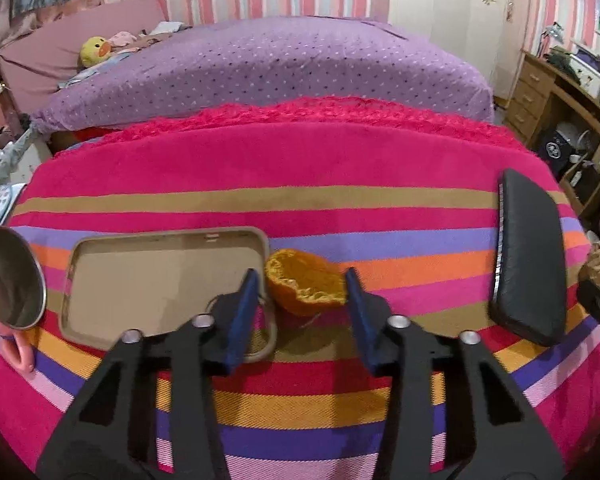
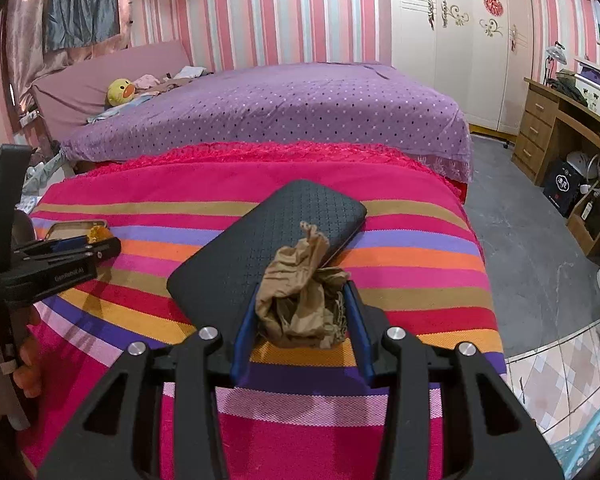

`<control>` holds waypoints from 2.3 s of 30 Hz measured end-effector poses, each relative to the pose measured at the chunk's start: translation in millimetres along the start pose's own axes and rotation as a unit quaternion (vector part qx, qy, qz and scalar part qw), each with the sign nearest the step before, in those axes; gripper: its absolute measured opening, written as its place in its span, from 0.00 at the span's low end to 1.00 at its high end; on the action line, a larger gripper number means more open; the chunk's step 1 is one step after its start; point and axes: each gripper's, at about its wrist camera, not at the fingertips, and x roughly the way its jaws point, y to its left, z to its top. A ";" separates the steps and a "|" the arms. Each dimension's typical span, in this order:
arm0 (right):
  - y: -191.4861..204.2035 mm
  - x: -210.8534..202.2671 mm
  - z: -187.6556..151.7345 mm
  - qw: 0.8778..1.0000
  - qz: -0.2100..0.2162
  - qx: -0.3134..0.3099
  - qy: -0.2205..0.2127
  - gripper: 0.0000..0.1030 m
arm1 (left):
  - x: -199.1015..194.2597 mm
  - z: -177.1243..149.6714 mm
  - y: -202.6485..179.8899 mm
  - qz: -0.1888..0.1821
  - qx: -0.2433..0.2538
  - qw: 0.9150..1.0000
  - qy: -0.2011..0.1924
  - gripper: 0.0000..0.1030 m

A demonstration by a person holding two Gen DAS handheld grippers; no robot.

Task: Collect trash
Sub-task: 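Grasp the crumpled brown paper bag with the right tool while the left tool grasps the orange peel, then carry paper bag and peel over the blue basket and open both tools to drop them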

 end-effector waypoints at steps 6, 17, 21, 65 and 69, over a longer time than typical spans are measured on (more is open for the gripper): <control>-1.0 -11.5 -3.6 1.000 -0.002 0.003 -0.011 0.40 | -8.2 -2.5 2.6 -0.013 -0.016 1.000 -0.008 0.31; -12.1 -46.4 -15.9 1.000 -0.010 -0.004 -0.024 0.40 | -57.3 -33.8 -3.0 -0.028 -0.021 0.999 -0.032 0.31; -13.6 -67.7 -25.6 1.000 -0.009 -0.011 -0.028 0.40 | -81.6 -51.9 -5.9 -0.030 -0.025 0.998 -0.042 0.31; -228.5 -216.3 -121.7 0.991 -0.115 0.049 -0.050 0.40 | -198.2 -161.3 -277.4 -0.142 0.099 0.982 -0.077 0.26; -247.2 -218.3 -129.6 0.989 -0.132 0.048 -0.042 0.40 | -199.4 -168.5 -310.0 -0.156 0.114 0.978 -0.074 0.26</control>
